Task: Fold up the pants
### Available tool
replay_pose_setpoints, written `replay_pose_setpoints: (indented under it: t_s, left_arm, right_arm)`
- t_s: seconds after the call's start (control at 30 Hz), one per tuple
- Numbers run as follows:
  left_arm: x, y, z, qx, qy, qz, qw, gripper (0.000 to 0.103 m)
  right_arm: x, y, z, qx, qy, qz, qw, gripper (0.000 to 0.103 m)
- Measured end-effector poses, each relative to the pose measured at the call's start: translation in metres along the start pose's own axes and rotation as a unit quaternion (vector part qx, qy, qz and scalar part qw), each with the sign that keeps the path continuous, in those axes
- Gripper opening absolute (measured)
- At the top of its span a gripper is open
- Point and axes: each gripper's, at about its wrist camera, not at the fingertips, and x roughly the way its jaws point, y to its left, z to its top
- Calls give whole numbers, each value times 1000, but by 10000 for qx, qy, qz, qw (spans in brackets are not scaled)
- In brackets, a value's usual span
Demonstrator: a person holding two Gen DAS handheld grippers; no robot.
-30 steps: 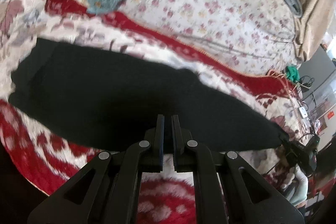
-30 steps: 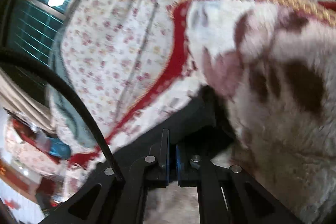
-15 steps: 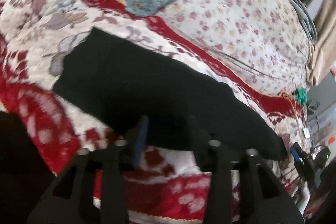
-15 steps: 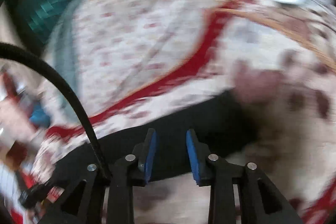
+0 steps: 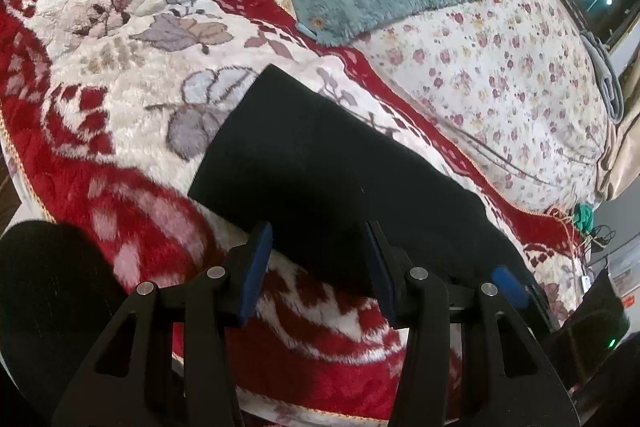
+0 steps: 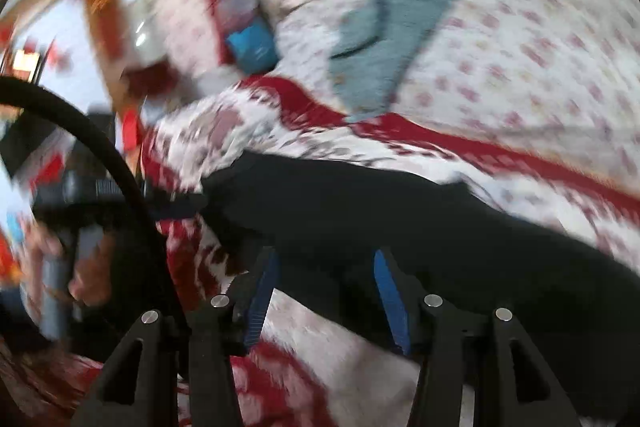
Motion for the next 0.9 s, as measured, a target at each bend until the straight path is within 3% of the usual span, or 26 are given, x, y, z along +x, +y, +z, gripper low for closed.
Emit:
replay_pose_setpoints:
  t_s: [0.13, 0.43, 0.47, 0.5, 0.57, 0.7, 0.9]
  left_arm:
    - [8, 6, 11, -101, -1, -53, 9999, 50]
    - [24, 8, 25, -140, -17, -106, 9998, 50]
    - [24, 7, 24, -152, -42, -97, 9998, 50]
    - [25, 7, 25, -146, -60, -80, 9998, 48]
    - [27, 4, 27, -48, -121, 95, 9999, 28]
    - [25, 3, 31, 132, -189, 131, 9996, 16]
    - [-5, 3, 35, 395, -495, 56, 9980, 15]
  right_arm:
    - [23, 21, -2, -707, 269, -120, 9971, 56]
    - [44, 19, 4, -1248, 489, -595, 9892, 56]
    - [45, 18, 5, -1236, 516, -592, 9892, 53]
    - [46, 15, 6, -1179, 539, -486, 9904, 39]
    - [46, 10, 8, -1026, 518, -328, 9928, 27]
    - [40, 13, 12, -1007, 418, -136, 9939, 7]
    - [19, 23, 20, -892, 227, 141, 9957, 6]
